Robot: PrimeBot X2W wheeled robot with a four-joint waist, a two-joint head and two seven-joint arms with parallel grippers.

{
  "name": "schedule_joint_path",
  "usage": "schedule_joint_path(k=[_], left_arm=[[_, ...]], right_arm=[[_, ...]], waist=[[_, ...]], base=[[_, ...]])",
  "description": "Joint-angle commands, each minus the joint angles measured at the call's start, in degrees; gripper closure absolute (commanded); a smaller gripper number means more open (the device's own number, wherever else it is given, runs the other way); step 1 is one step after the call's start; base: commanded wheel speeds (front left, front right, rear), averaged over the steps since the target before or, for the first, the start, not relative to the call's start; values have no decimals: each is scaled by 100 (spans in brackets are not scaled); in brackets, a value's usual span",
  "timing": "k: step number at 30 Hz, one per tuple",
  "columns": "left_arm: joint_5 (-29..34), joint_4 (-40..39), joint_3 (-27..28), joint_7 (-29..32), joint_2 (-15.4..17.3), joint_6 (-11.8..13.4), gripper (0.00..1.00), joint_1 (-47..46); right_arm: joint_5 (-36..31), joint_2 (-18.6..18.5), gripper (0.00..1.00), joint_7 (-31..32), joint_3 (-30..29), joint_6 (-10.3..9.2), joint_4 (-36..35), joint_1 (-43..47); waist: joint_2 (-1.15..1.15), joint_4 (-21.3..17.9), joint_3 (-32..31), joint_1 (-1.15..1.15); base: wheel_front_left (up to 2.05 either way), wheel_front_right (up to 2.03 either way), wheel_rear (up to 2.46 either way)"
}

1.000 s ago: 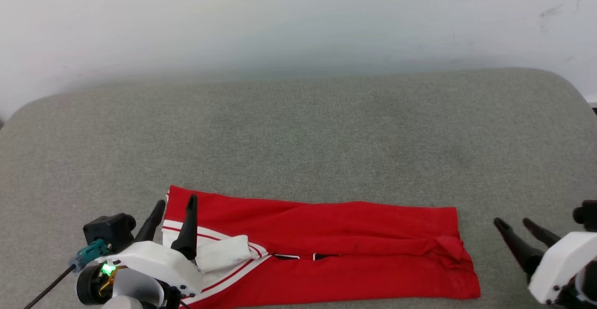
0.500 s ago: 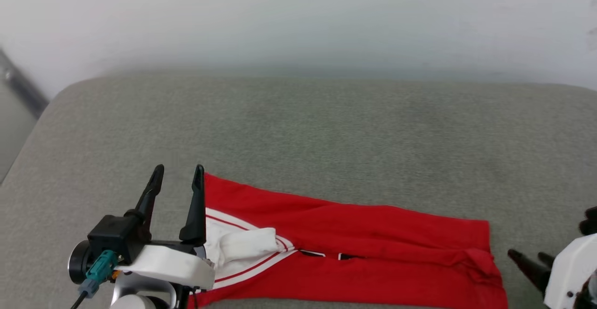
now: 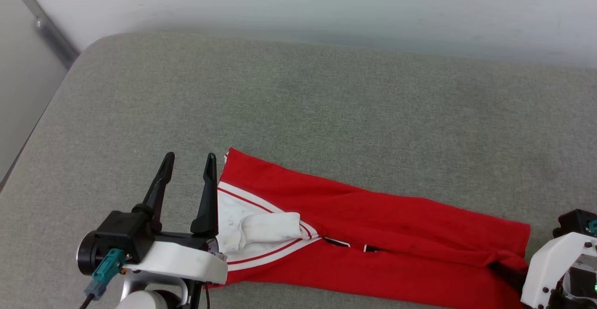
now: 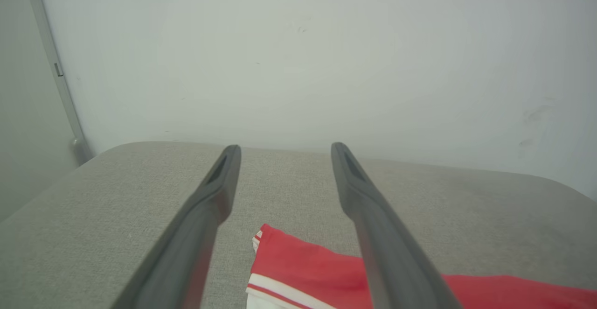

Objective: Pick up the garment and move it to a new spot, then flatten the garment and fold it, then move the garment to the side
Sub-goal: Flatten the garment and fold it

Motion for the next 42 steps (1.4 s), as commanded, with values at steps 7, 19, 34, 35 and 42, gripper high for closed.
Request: schedule_joint_path(k=[7, 19, 34, 35, 42], left_arm=[[-11, 108, -4, -31, 18, -19, 0, -92], [-27, 123, 2, 102, 141, 156, 0, 247], [-73, 92, -23, 146, 143, 283, 0, 414], [-74, 98, -33, 152, 141, 276, 0, 404], [-79, 105, -111, 210, 149, 220, 0, 306]], right_arm=[[102, 23, 100, 1, 298, -1, 36, -106], [98, -477, 100, -306, 181, -3, -295, -145], [731, 255, 100, 901, -1657, -2, -462, 41], [913, 414, 100, 1092, -1695, -2, -481, -8], [2385, 1094, 100, 2184, -1743, -2, -381, -224]], waist=[[0, -129, -123, 0], [0, -474, -590, 0], [0, -850, -754, 0], [0, -844, -761, 0], [0, -649, -767, 0]], base=[[0, 0, 0], [0, 0, 0], [0, 0, 0], [0, 0, 0], [0, 0, 0]])
